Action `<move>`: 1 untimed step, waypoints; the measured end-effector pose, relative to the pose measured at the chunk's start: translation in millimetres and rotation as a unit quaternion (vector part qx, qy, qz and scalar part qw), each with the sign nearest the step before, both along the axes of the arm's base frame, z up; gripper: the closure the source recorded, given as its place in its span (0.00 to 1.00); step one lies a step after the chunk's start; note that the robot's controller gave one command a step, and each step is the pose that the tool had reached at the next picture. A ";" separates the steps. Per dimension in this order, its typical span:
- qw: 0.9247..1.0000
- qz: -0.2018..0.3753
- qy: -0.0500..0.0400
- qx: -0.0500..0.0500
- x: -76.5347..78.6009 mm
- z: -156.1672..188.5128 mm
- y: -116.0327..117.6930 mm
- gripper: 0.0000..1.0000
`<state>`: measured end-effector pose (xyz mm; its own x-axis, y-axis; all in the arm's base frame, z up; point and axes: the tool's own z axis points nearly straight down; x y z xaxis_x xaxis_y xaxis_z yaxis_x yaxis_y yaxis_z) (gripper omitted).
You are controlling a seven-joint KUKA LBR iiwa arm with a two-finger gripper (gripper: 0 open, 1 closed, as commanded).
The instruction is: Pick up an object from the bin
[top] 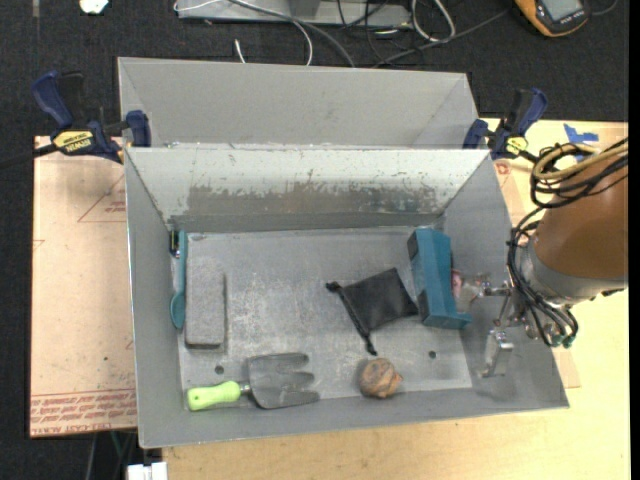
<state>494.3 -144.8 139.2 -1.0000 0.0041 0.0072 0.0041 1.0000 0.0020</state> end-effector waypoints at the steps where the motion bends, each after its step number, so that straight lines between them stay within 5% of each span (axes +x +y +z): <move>1: 1.000 0.002 -0.004 -0.001 2.4 4.1 0.8 0.00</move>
Offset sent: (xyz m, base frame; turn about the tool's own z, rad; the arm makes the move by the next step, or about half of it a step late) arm 0.0455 0.0474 -0.0273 -0.0001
